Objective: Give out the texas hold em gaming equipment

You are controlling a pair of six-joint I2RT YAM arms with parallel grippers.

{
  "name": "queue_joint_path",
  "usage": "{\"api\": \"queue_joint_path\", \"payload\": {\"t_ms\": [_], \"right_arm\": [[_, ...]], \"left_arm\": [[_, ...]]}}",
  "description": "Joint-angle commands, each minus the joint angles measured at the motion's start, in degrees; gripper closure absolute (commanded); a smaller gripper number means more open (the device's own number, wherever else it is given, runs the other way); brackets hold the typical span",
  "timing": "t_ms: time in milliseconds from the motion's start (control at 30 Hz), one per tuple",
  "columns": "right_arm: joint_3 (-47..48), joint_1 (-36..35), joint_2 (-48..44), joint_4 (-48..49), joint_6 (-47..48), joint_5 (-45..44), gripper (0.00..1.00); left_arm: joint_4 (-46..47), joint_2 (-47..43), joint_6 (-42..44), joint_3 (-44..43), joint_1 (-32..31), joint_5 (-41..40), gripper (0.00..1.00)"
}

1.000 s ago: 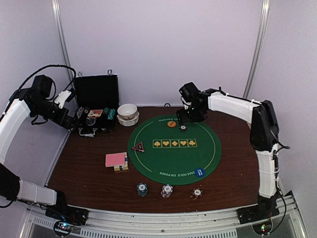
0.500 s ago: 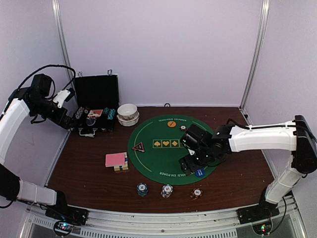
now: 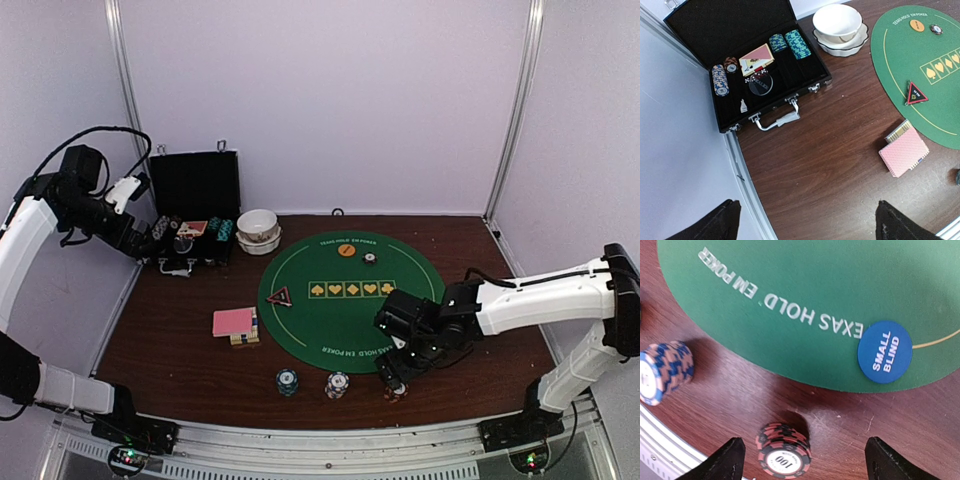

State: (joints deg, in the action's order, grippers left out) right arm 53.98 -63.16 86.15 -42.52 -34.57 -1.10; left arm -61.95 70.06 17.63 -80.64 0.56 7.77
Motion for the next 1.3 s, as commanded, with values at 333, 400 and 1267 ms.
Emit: {"api": "queue_joint_path", "payload": {"t_ms": [333,400,1267], "right_arm": [[-4.4,-2.3,1.7,4.2,-1.2,6.8,0.15],[-4.5,-2.3,2.0,4.1,-1.2,6.6,0.16],[-2.7,-2.3,3.5,3.3,-0.3,5.7,0.56]], "left_arm": [[-0.7,-0.2,1.4,-2.3,0.5,1.9,0.02],[-0.7,-0.2,1.4,-2.3,0.4,1.9,0.03],[-0.7,0.0,1.4,-2.9,0.5,2.9,0.02]]}}
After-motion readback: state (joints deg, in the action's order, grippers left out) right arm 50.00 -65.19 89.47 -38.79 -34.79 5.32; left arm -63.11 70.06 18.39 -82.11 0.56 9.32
